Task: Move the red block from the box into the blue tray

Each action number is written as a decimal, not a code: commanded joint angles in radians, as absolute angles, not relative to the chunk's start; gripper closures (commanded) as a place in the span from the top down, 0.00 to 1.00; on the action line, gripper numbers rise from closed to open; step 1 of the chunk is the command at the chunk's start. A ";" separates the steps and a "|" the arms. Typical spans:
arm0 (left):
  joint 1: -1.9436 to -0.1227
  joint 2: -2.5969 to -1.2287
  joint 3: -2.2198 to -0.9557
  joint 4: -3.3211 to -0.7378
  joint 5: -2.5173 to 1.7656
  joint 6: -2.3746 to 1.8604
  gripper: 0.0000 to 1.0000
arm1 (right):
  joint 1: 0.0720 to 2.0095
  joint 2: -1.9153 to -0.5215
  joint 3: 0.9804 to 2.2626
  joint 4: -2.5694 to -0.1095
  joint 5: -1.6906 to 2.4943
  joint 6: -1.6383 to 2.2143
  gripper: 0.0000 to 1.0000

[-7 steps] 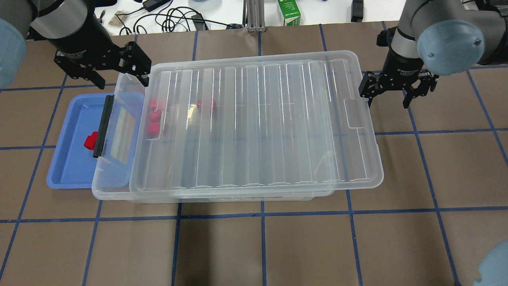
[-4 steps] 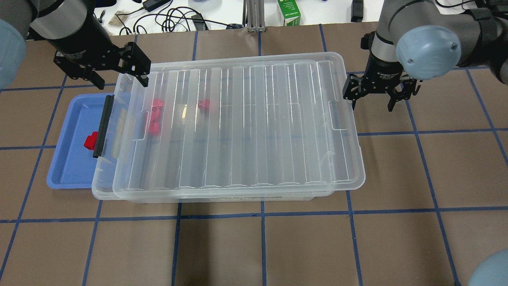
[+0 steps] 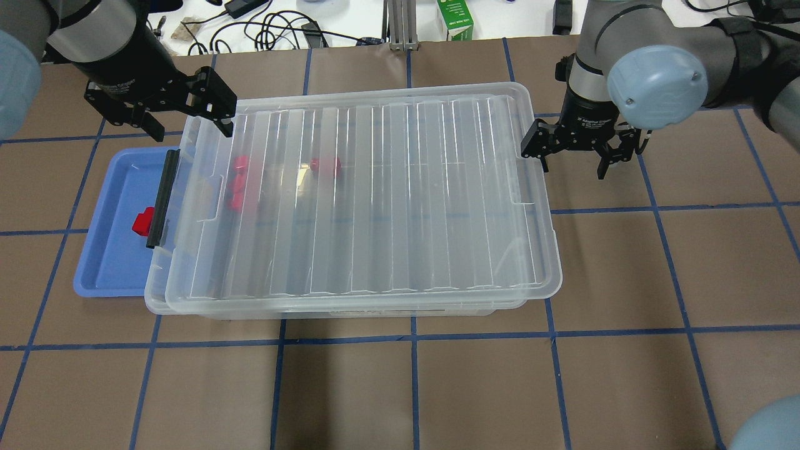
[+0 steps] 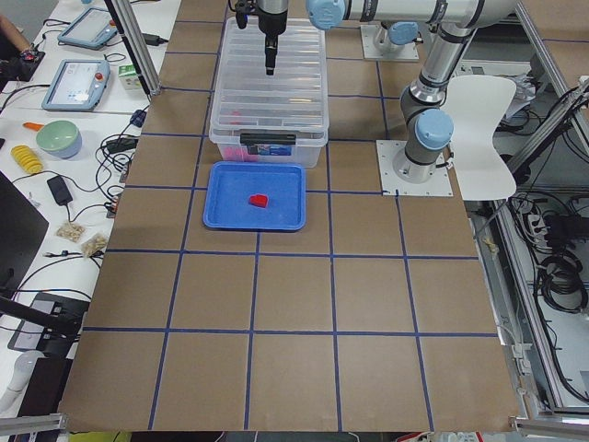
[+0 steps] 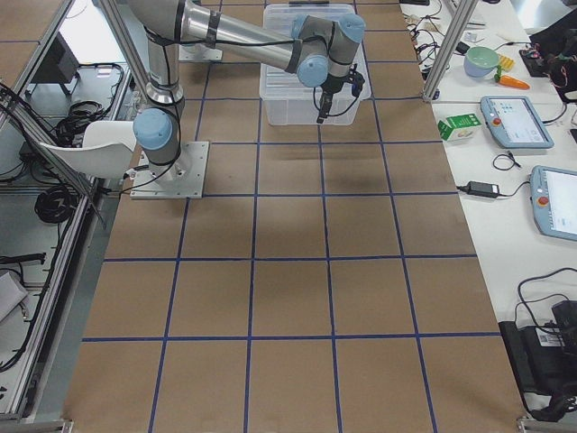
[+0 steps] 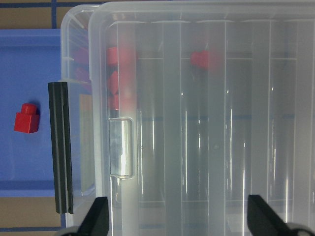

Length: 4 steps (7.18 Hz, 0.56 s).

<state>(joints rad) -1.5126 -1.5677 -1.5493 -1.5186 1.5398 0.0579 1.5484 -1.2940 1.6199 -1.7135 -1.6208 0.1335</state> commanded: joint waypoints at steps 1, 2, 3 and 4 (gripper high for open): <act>-1.514 -1.566 -1.549 -1.519 1.539 0.057 1.00 | 1.551 -1.293 1.620 -1.713 -1.618 0.135 1.00; -1.516 -1.566 -1.549 -1.519 1.539 0.055 1.00 | 1.549 -1.293 1.606 -1.713 -1.609 0.135 1.00; -1.516 -1.566 -1.549 -1.519 1.539 0.055 1.00 | 1.545 -1.307 1.576 -1.712 -1.602 0.126 1.00; -1.517 -1.566 -1.549 -1.519 1.539 0.054 1.00 | 1.545 -1.327 1.515 -1.683 -1.606 0.120 1.00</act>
